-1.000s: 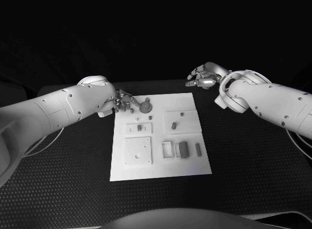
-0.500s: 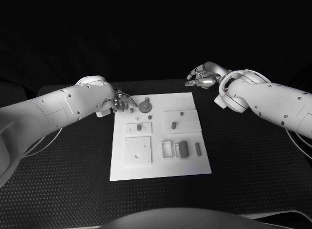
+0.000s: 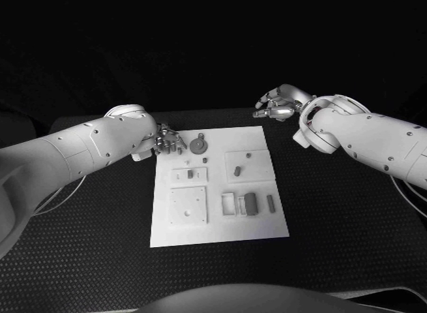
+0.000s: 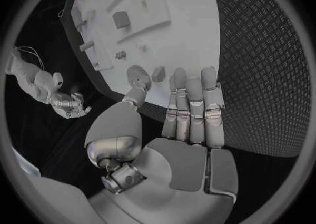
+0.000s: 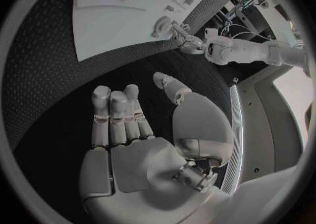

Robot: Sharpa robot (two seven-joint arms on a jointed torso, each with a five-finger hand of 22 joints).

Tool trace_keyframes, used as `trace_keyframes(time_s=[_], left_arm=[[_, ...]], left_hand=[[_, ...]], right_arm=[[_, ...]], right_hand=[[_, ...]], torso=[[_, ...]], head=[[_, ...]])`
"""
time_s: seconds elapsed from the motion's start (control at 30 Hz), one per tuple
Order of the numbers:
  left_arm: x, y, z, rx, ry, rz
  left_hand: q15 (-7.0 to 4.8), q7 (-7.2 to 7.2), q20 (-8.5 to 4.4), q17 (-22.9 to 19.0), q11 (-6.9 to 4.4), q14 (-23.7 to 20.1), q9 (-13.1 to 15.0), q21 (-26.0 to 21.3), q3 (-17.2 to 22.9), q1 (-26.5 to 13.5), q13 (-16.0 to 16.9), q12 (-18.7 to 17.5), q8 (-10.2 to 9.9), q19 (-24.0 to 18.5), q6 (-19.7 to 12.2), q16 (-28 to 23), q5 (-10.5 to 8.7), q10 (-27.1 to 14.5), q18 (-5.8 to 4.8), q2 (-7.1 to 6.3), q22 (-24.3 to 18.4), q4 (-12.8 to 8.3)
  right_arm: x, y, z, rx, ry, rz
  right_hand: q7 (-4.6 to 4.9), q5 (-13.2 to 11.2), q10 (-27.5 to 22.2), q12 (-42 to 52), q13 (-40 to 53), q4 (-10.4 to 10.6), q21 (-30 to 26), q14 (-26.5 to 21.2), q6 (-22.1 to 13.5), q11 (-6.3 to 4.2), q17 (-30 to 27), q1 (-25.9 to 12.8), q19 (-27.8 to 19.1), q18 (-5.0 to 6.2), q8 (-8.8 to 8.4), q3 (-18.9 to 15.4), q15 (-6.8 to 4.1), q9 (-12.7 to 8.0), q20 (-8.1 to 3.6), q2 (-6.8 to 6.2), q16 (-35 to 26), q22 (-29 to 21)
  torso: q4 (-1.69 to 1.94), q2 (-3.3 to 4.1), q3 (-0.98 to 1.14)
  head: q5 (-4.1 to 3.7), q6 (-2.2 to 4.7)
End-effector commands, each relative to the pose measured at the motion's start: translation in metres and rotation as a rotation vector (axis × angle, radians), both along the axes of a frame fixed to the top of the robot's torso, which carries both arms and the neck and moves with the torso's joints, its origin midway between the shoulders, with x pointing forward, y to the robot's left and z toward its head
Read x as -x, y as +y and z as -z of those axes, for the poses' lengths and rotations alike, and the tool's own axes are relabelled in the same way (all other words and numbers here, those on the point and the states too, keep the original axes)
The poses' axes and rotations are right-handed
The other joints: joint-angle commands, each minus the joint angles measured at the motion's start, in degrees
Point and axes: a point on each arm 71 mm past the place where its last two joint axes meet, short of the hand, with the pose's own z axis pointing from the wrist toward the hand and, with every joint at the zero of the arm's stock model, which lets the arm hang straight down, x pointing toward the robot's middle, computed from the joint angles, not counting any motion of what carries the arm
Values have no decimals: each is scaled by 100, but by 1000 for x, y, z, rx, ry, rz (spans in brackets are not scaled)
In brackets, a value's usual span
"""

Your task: Assemble the parts on the task board

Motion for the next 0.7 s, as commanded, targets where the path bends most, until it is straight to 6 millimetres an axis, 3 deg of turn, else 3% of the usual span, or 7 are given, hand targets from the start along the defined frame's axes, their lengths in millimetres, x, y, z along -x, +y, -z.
trace_keyframes(time_s=[0.03, 0.7], left_arm=[[2, -5, 2, 6, 18, 28], [4, -5, 4, 16, 35, 32]], left_hand=[[-8, 1, 9, 10, -2, 30, 7, 40, 39, 63, 7, 9, 32, 36, 54, 22, -11, 29, 100, 10, 9, -7], [-46, -29, -33, 38, -32, 113, -19, 113, 64, 328, 35, -14, 88, 118, 129, 57, -12, 128, 94, 80, 103, -19]], right_arm=[[0, 1, 0, 1, 5, -12], [0, 1, 1, 2, 7, -12]], right_hand=[[82, 16, -23, 36, -8, 18, -34, -27, -46, 11, -9, -51, 28, 304, 26, 1, -1, -8, -28, 19, -5, -3], [82, 16, -22, 40, -12, 16, -34, -26, -46, 11, -10, -49, 29, 304, 29, 1, -1, -10, -29, 29, -4, -3]], torso=[[8, 4, 0], [1, 3, -2]], head=[[-24, -5], [-18, -20]])
